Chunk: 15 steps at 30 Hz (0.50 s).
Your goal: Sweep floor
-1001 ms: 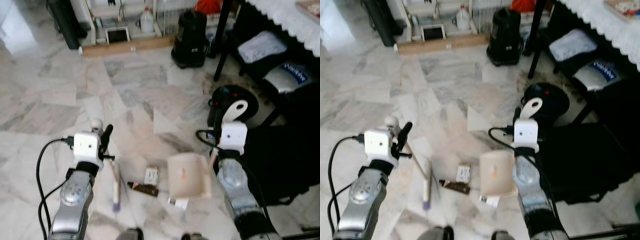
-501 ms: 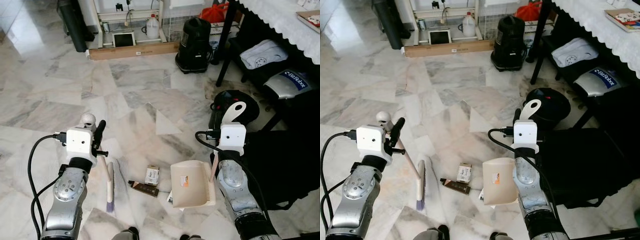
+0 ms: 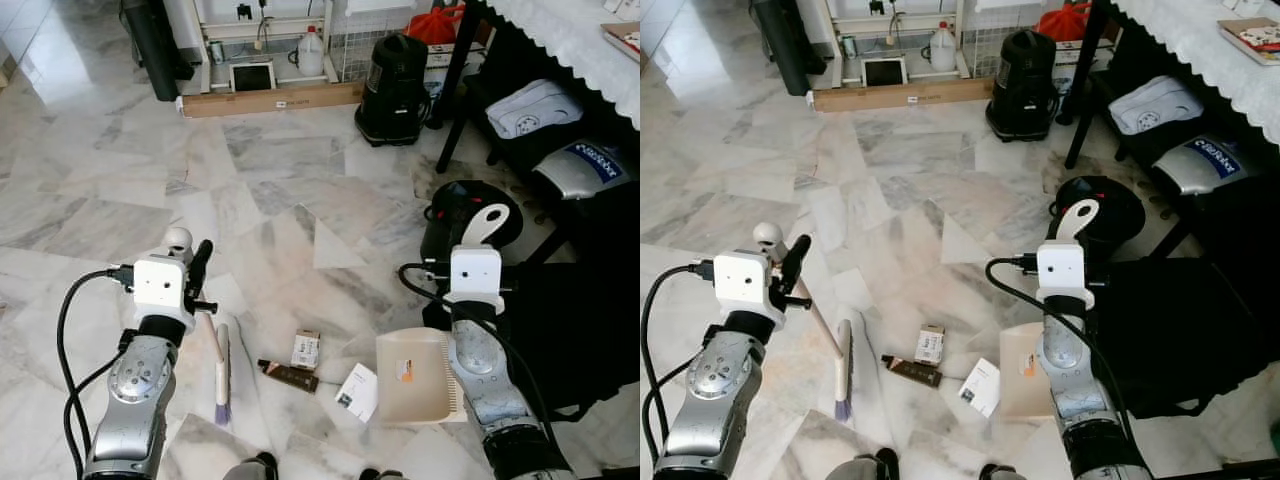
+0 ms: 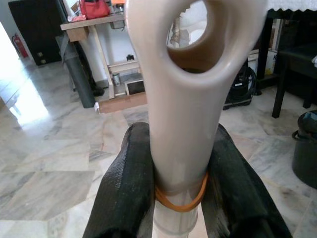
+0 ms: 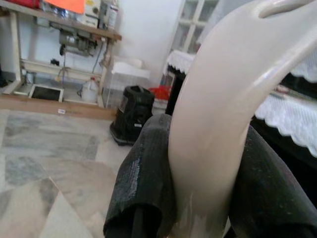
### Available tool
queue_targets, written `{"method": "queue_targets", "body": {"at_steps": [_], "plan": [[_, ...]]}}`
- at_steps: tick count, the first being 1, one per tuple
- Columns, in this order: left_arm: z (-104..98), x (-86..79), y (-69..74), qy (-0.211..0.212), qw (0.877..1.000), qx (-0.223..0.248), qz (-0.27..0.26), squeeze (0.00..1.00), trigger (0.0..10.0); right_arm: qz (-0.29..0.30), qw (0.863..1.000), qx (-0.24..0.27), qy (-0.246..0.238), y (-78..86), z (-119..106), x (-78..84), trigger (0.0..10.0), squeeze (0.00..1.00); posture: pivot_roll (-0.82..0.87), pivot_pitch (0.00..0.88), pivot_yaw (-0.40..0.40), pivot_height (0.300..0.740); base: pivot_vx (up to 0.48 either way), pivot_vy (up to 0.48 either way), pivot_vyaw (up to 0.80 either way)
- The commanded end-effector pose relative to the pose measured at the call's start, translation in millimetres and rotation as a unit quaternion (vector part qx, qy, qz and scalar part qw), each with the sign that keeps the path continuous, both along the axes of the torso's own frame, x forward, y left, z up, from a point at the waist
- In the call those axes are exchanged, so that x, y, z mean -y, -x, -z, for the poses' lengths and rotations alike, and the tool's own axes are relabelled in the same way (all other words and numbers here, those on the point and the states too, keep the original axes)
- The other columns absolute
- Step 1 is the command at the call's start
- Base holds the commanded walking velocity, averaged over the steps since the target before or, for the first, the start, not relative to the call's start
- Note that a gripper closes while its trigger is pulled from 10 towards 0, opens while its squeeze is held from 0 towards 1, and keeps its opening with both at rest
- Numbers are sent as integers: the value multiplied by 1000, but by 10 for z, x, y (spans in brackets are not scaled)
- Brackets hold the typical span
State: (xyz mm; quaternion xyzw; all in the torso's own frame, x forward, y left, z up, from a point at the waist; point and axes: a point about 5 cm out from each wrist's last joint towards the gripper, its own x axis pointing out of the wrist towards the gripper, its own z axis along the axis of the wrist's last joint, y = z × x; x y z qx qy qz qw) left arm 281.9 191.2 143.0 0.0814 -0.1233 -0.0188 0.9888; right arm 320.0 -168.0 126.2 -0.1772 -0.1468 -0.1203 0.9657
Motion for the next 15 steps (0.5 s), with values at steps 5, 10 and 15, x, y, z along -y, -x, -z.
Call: {"method": "queue_targets", "body": {"at_steps": [5, 10, 15], "plan": [[-42, 12, 8, -4, 1000, 17, 5, 0, 10000, -3, 999, 23, 33, 0, -86, -56, 10000, 0, 133, 179, -11, 740, 0, 0, 0], [-39, 8, 21, -2, 1000, 17, 6, 0, 10000, -11, 997, 36, 68, 11, -146, -80, 10000, 0, 132, 181, -11, 740, 0, 0, 0], [-27, 33, 23, 2, 1000, 15, 11, 0, 10000, -34, 992, 40, 117, 26, -153, -163, 10000, 0, 129, 185, -14, 740, 0, 0, 0]]}}
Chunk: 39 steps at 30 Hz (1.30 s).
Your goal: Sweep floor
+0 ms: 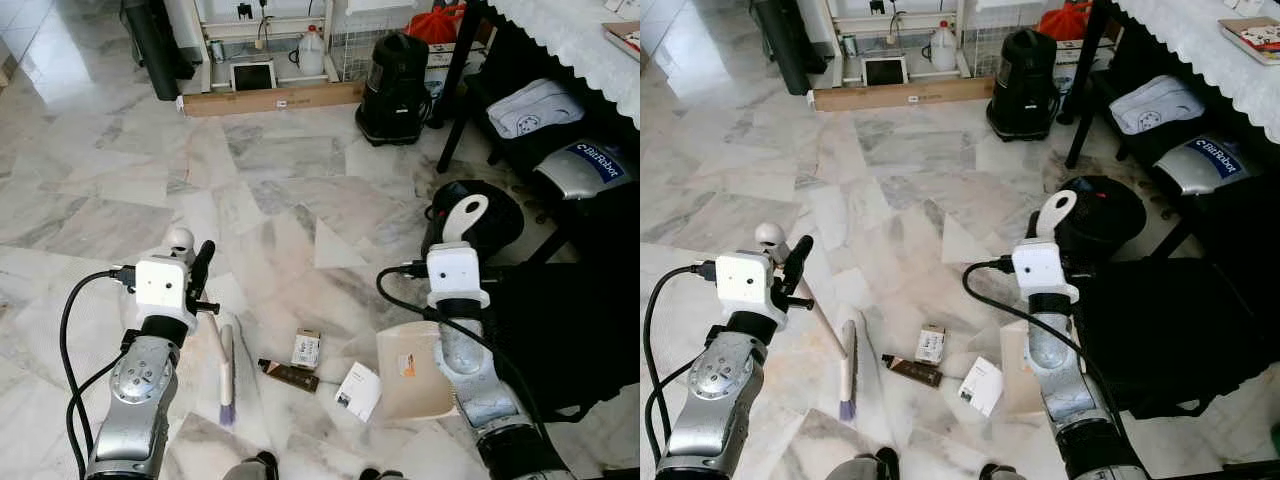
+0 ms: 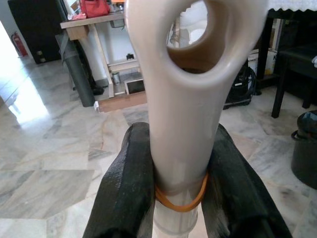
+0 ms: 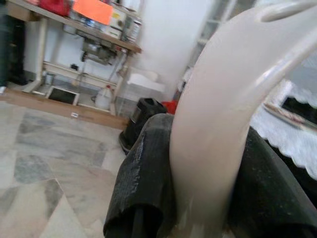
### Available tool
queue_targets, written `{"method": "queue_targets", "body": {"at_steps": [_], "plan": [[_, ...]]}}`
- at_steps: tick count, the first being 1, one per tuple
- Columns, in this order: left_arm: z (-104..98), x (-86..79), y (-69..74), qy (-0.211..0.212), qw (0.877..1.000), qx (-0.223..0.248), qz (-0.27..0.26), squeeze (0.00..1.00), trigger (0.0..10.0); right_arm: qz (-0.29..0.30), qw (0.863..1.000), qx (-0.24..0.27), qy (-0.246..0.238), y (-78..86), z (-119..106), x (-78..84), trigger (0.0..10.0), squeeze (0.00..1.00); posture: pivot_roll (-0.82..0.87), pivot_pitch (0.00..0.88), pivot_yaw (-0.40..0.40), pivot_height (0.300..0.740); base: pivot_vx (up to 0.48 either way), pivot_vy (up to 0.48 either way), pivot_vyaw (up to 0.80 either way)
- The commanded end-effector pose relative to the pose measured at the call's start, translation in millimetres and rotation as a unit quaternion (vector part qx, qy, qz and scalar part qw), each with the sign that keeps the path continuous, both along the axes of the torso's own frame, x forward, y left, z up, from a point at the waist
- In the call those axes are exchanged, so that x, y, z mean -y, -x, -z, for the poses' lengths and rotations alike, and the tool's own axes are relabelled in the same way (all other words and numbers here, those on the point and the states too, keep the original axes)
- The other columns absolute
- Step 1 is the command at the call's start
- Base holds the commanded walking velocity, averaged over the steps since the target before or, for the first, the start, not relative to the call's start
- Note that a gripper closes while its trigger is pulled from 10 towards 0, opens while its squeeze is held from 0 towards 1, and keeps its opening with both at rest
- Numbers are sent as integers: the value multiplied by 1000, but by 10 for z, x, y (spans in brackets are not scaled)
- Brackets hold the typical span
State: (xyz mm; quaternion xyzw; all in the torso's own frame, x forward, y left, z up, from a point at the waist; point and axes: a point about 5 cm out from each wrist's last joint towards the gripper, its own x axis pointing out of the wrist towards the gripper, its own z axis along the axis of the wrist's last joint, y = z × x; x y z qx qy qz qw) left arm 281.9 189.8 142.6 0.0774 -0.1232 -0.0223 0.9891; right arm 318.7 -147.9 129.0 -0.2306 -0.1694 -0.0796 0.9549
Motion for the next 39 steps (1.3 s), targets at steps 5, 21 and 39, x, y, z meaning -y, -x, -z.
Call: {"method": "queue_targets", "body": {"at_steps": [5, 21, 39], "plan": [[-23, 26, 29, 0, 1000, 13, 9, 0, 10000, -20, 997, 28, 71, 20, -118, -30, 10000, 0, 128, 185, -15, 740, 0, 0, 0], [27, 57, 42, 5, 1000, -4, 25, 0, 10000, -98, 985, -27, 140, 33, 73, -264, 10000, 0, 131, 191, -21, 740, 0, 0, 0], [74, 79, 49, 3, 999, -27, 47, 0, 10000, -128, 978, -126, 108, 42, 422, -377, 10000, 0, 140, 193, -16, 740, 0, 0, 0]]}}
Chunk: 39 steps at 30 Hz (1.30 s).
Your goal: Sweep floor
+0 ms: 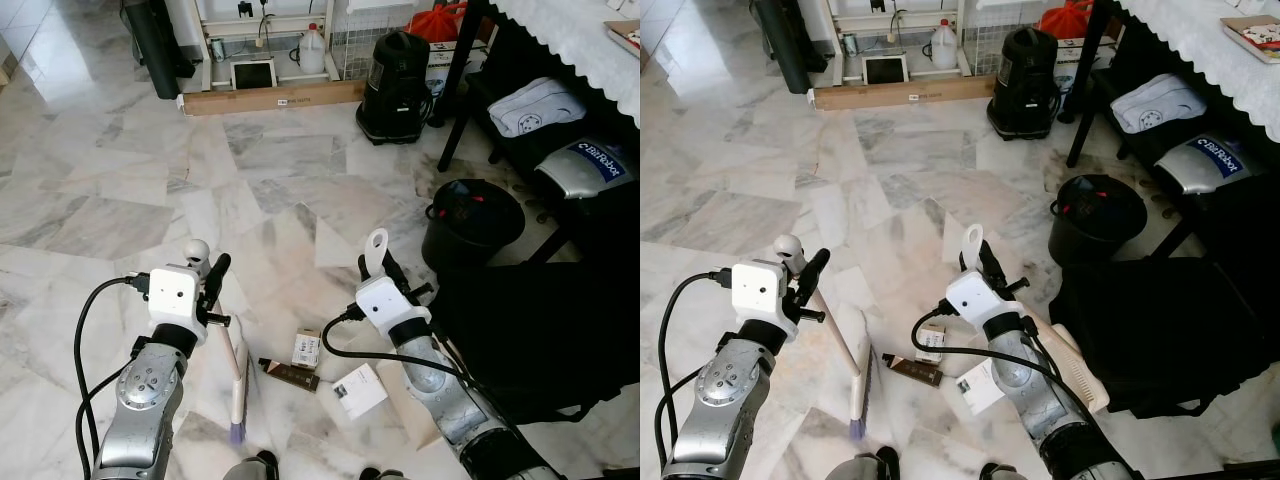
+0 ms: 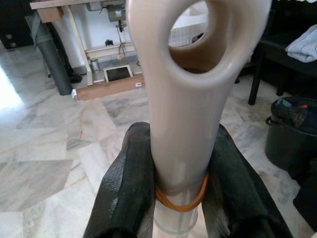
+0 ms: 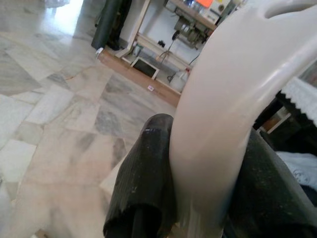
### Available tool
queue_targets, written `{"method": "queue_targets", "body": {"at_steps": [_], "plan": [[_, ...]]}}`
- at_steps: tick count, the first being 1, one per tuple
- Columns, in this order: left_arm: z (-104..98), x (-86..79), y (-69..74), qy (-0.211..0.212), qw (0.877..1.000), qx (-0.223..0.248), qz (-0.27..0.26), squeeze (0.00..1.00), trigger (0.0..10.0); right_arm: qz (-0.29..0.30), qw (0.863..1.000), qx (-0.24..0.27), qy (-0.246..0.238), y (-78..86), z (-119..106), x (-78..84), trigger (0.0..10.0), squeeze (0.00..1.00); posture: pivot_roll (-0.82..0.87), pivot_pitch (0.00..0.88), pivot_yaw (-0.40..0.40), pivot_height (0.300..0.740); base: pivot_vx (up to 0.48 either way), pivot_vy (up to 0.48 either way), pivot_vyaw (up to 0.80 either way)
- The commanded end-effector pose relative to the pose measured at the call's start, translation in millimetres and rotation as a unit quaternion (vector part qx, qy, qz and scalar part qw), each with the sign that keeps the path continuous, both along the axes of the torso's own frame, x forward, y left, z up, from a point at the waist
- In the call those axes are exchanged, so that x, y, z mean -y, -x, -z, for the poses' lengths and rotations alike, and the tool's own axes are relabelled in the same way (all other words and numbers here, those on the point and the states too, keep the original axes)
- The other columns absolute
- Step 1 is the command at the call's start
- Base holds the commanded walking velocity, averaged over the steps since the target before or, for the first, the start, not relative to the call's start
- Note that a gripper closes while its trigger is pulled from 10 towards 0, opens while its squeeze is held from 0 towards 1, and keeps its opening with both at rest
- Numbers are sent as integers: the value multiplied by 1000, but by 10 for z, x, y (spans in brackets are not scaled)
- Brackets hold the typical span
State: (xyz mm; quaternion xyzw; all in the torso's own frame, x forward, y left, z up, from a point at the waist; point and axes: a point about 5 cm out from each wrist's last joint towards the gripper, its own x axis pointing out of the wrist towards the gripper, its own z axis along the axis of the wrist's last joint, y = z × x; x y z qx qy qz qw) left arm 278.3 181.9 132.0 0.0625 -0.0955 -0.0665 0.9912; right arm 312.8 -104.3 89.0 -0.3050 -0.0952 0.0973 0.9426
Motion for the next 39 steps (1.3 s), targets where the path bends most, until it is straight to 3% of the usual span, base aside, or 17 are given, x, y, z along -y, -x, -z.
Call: {"method": "queue_targets", "body": {"at_steps": [1, 2, 14, 30, 35, 39], "plan": [[-31, 1, 14, -5, 1000, 4, 6, 0, 10000, 19, 1000, -17, -11, -22, 29, 76, 10000, 0, 140, 193, -16, 740, 0, 0, 0], [-31, 5, 13, -5, 1000, 3, 7, 0, 10000, 33, 998, -33, -48, -32, 41, 103, 10000, 0, 142, 192, -16, 740, 0, 0, 0], [-36, 15, 5, -5, 1000, 3, 12, 0, 10000, 43, 977, -80, -194, -67, 55, 141, 10000, 0, 143, 189, -14, 740, 0, 0, 0], [-47, 51, -15, -2, 1000, 4, 22, 0, 10000, -2, 964, -85, -252, -62, 26, 76, 10000, 0, 145, 176, -13, 740, 0, 0, 0], [-41, 68, -16, -1, 1000, 1, 28, 0, 10000, -6, 964, -86, -252, -63, 23, 68, 10000, 0, 144, 175, -12, 740, 0, 0, 0], [-37, 72, -17, -1, 1000, -1, 31, 0, 10000, 23, 968, -72, -239, -73, 19, 155, 10000, 0, 145, 177, -11, 740, 0, 0, 0]]}}
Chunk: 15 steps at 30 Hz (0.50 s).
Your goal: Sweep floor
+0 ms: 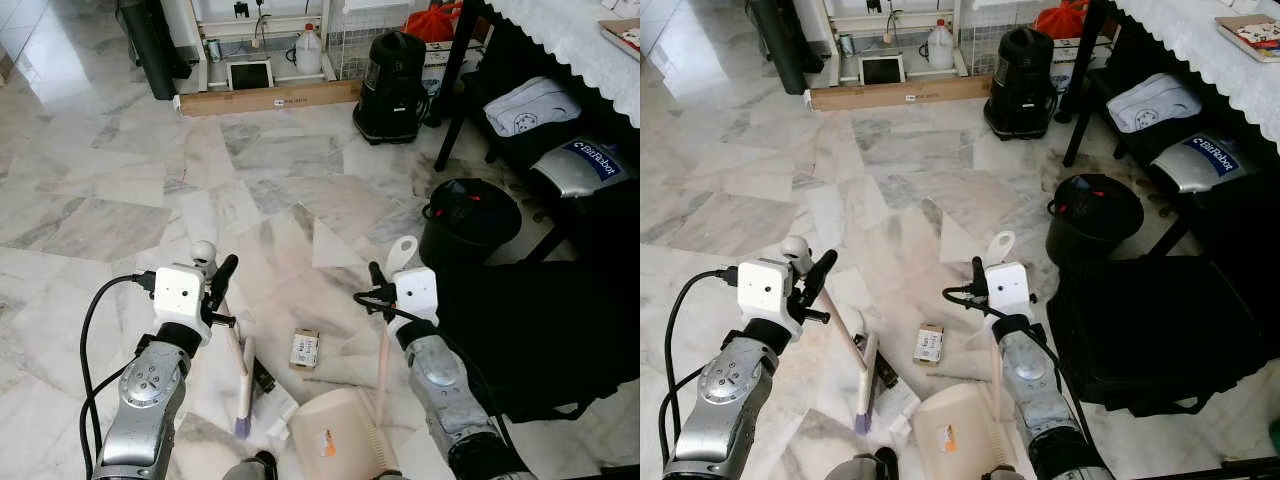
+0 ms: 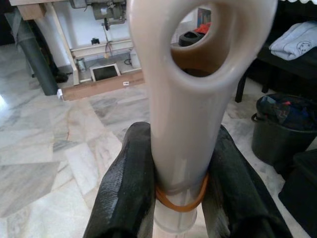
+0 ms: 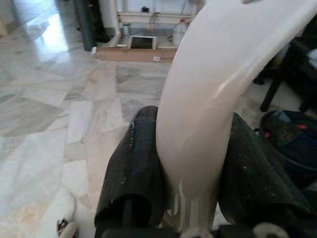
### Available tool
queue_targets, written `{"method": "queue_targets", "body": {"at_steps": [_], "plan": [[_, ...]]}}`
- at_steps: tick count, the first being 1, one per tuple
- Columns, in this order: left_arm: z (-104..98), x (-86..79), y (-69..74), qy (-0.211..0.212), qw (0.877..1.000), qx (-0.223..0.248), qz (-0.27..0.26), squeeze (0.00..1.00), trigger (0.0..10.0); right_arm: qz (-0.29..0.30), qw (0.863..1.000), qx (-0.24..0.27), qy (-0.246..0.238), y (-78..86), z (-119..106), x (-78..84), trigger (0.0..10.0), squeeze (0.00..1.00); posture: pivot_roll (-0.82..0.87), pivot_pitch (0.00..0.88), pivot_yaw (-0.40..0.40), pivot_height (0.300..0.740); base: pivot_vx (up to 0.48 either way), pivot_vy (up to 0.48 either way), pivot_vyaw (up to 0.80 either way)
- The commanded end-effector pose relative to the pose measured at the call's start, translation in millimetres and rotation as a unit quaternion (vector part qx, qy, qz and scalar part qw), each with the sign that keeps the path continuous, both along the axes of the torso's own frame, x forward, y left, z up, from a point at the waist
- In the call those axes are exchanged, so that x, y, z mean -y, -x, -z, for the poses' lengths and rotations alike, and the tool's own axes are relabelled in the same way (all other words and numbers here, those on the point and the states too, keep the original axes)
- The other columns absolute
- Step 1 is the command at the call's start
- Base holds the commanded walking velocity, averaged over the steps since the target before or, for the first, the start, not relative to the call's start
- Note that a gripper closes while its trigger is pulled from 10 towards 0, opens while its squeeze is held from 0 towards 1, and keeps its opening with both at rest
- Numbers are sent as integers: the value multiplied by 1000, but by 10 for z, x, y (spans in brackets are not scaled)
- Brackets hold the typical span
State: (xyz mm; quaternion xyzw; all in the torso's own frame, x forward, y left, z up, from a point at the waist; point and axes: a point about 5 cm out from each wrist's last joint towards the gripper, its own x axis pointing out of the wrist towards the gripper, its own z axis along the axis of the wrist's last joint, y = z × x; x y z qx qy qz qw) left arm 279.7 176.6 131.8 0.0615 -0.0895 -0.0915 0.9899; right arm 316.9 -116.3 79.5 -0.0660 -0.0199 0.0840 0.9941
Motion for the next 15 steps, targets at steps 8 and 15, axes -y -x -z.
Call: {"method": "queue_targets", "body": {"at_steps": [8, 15], "plan": [[-18, 36, 0, 0, 1000, -1, 14, 0, 10000, 85, 991, 52, 88, -42, -104, 263, 10000, 0, 142, 181, -11, 740, 0, 0, 0], [-3, 44, -1, 1, 1000, -9, 23, 0, 10000, 102, 988, 56, 98, -27, -86, 293, 10000, 0, 143, 184, -8, 740, 0, 0, 0]]}}
